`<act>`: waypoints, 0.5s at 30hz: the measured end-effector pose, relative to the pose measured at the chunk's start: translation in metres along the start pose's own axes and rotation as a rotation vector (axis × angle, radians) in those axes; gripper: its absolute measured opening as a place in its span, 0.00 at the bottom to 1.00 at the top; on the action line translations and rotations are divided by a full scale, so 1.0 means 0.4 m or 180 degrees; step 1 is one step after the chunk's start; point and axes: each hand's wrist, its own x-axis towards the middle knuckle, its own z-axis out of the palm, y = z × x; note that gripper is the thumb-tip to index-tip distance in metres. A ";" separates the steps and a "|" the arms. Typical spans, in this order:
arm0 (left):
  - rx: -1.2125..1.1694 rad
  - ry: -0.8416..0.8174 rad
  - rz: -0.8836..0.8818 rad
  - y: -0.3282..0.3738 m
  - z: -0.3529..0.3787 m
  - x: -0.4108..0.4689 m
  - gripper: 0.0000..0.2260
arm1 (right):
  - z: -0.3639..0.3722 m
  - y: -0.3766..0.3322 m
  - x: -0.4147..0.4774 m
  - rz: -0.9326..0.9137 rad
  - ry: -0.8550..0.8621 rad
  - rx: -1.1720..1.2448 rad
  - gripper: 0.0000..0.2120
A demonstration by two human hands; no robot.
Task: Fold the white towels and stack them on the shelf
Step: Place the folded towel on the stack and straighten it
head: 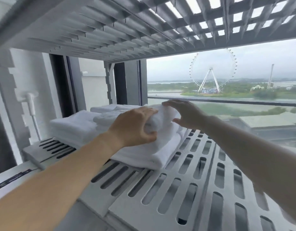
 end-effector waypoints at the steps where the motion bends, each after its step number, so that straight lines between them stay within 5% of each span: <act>1: 0.0067 -0.0041 -0.0065 0.003 -0.008 -0.003 0.31 | 0.006 0.006 0.006 -0.0032 -0.0030 -0.0006 0.32; 15: 0.0879 0.0103 -0.0627 -0.020 0.011 -0.019 0.27 | 0.050 0.049 0.013 -0.0117 0.0206 0.0529 0.24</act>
